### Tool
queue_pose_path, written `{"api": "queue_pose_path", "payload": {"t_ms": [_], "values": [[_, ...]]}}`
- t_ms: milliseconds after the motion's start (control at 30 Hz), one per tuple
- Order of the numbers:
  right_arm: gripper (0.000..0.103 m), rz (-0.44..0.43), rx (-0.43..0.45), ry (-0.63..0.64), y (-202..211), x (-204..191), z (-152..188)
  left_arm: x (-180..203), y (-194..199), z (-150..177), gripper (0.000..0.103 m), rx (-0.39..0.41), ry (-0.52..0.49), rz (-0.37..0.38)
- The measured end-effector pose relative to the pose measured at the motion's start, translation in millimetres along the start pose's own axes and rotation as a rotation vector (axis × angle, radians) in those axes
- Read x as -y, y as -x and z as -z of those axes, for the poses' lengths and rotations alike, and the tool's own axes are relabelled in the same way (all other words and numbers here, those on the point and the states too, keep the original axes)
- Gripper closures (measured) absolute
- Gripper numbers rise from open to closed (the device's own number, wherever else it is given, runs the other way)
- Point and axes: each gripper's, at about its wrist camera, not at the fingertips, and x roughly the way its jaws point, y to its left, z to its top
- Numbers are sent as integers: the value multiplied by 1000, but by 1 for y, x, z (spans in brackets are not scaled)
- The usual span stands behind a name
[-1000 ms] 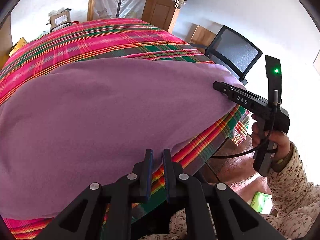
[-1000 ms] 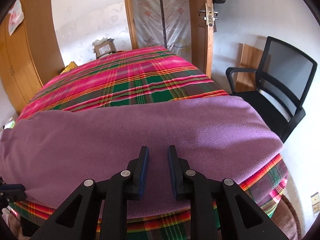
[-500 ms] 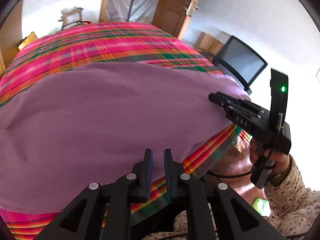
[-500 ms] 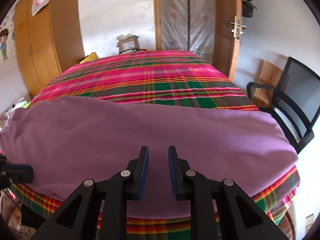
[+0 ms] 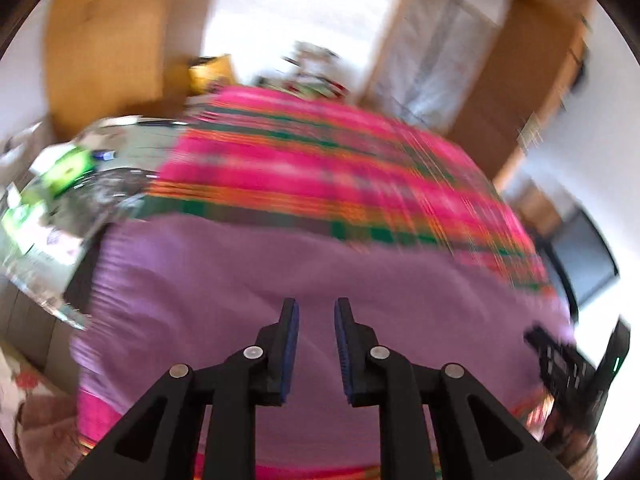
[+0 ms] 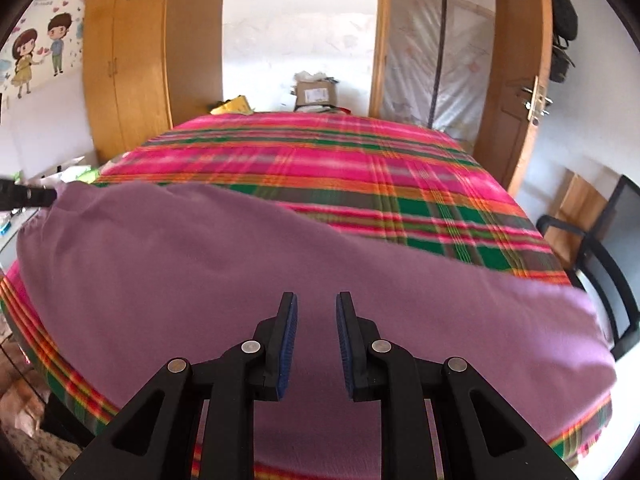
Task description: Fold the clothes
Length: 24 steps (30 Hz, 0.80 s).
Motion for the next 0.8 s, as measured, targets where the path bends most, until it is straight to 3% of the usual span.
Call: {"api": "queue_pose_path", "payload": {"t_ms": [100, 167, 333, 533, 667, 767, 800], "values": [[82, 19, -10, 21, -9, -3, -12, -27, 5, -18, 73, 30, 76, -97], [82, -34, -24, 30, -15, -2, -22, -42, 5, -27, 73, 33, 113, -133], [81, -145, -81, 47, -36, -6, -52, -64, -11, -35, 72, -43, 186, -129], [80, -257, -163, 47, -69, -15, -85, -48, -29, -37, 72, -96, 115, -76], [78, -314, -197, 116, -89, -33, -99, -36, -49, -42, 72, -137, 71, -60], [73, -351, -205, 169, -97, -48, -107, -34, -59, -44, 72, -156, 71, -61], [65, -362, -213, 185, -101, -53, -110, -35, -62, -44, 72, -162, 71, -65]]}}
